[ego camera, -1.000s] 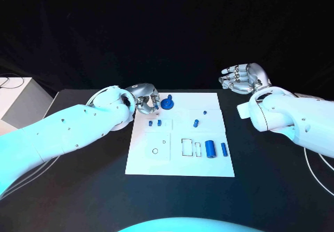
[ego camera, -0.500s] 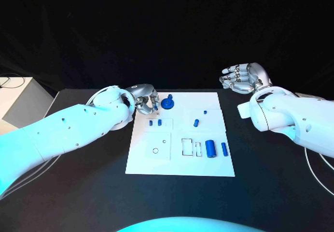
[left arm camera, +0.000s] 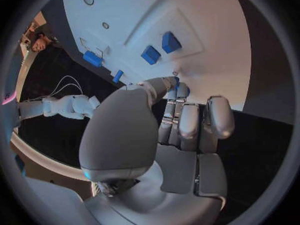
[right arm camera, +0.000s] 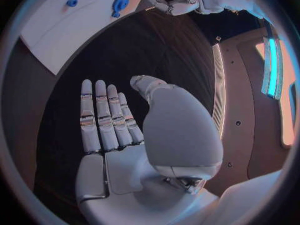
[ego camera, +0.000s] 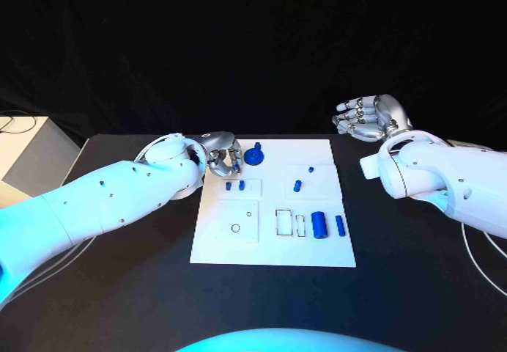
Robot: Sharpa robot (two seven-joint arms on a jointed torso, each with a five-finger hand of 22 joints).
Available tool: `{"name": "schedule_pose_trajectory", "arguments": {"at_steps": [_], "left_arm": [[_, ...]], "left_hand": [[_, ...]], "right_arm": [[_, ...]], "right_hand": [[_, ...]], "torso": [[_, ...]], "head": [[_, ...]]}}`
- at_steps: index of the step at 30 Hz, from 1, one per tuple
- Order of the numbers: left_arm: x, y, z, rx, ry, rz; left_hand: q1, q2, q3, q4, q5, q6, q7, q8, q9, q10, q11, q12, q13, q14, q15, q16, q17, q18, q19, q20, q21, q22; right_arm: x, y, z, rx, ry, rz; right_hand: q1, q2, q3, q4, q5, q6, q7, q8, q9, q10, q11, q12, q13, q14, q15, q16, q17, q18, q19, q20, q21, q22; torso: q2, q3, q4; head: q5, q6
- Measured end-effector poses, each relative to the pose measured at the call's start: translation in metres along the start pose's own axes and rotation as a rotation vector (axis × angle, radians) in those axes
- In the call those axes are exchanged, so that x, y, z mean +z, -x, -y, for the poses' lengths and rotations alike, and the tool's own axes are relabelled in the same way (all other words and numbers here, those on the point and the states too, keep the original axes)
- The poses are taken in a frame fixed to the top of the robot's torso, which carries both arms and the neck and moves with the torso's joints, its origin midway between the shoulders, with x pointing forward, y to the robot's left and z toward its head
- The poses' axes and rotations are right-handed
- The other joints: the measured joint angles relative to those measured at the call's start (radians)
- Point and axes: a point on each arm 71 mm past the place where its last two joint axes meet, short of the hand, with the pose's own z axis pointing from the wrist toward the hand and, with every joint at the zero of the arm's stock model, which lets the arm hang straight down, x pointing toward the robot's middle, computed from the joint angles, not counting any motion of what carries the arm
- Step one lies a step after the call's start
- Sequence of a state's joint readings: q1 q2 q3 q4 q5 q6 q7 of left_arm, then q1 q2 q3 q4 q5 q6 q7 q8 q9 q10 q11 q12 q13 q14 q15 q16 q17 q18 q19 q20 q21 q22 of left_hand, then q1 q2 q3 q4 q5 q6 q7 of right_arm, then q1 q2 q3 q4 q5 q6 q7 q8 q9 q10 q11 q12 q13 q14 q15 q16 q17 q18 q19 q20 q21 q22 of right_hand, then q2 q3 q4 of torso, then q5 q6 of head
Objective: Assemble the parts on the task board
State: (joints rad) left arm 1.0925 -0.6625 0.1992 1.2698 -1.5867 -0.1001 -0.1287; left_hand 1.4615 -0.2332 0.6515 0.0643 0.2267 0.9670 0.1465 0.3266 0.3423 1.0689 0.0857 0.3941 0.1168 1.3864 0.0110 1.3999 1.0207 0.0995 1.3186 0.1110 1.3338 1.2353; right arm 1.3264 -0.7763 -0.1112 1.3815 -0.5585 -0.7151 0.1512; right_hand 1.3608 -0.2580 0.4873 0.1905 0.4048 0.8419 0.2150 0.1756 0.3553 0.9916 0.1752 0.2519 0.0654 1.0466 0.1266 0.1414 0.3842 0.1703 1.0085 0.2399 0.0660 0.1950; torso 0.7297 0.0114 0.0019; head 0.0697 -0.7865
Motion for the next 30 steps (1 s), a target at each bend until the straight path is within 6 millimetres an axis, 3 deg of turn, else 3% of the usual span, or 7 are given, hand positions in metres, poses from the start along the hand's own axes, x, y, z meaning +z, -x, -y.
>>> {"name": "schedule_pose_trajectory", "arguments": {"at_steps": [30], "left_arm": [[0.0017,-0.0086,-0.0006,0.002,0.005,-0.02]], "left_hand": [[0.0,0.0,0.003,-0.003,0.0,0.0,0.0,0.0,0.001,0.0,0.0,-0.005,0.001,0.0,0.0,0.0,-0.001,0.0,0.0,0.0,0.0,-0.002]], "right_arm": [[-0.0001,-0.0002,-0.0002,0.0,0.001,-0.001]], "right_hand": [[0.0,0.0,0.0,0.0,0.0,0.0,0.0,0.0,0.0,0.0,0.0,0.0,-0.001,0.0,0.0,0.0,0.0,0.0,0.0,0.0,0.0,0.0]], "torso": [[-0.001,0.0008,0.0]], "head": [[-0.001,-0.005]]}}
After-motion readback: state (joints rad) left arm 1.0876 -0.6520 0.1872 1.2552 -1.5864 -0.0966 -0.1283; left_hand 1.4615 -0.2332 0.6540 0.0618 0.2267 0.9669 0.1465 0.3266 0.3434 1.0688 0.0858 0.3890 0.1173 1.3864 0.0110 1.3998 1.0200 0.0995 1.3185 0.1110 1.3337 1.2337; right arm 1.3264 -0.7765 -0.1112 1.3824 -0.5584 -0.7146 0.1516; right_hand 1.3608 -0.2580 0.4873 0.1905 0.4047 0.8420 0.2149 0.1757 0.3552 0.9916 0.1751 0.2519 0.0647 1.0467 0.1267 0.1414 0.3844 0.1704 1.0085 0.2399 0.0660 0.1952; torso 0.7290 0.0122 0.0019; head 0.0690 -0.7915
